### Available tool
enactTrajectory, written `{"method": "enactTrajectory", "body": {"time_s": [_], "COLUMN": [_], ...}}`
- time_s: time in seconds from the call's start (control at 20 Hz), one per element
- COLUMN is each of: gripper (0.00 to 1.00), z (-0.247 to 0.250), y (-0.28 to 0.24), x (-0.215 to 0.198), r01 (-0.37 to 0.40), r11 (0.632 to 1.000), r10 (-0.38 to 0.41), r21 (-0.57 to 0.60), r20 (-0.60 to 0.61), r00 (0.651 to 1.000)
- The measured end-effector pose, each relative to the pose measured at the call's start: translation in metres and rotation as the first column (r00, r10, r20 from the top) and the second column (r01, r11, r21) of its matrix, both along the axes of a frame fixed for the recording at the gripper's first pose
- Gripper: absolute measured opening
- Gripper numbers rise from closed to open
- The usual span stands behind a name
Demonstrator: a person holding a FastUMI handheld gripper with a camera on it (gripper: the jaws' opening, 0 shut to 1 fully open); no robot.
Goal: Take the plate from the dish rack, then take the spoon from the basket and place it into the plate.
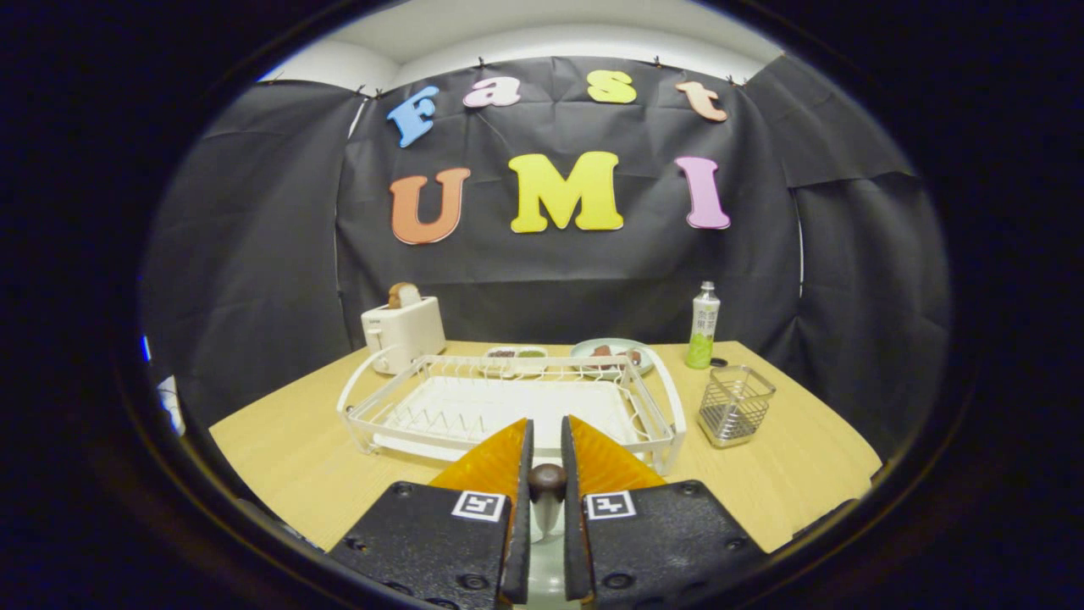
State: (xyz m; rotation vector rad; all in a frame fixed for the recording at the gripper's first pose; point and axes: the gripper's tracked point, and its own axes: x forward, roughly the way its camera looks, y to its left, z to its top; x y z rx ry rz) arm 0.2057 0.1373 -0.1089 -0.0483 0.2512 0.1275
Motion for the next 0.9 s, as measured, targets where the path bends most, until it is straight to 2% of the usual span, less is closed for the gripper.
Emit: {"method": "enactTrajectory", "body": {"time_s": [0.15, 0.2, 0.3, 0.4, 0.55, 0.75, 0.9], "gripper": [0.23, 0.30, 0.34, 0.55, 0.65, 0.88, 1.00], "z": [0.005, 0.008, 0.013, 0.016, 0.022, 0.035, 0.048], "y": [-0.011, -0.015, -0.019, -0.026, -0.039, -0.051, -0.054], "x": [0.002, 0.000, -0.003, -0.009, -0.023, -0.045, -0.066], "r01": [0.031, 0.039, 0.039, 0.044, 0.067, 0.089, 0.091], "r11": [0.999, 0.999, 0.999, 0.999, 0.998, 0.996, 0.996], "r10": [-0.032, -0.039, -0.039, -0.044, -0.067, -0.089, -0.092], "r21": [-0.008, -0.007, -0.004, -0.012, -0.013, 0.017, 0.026], "r20": [-0.009, -0.007, -0.005, -0.003, -0.005, 0.004, 0.029], "r00": [0.999, 0.999, 0.999, 0.999, 0.998, 0.996, 0.995]}}
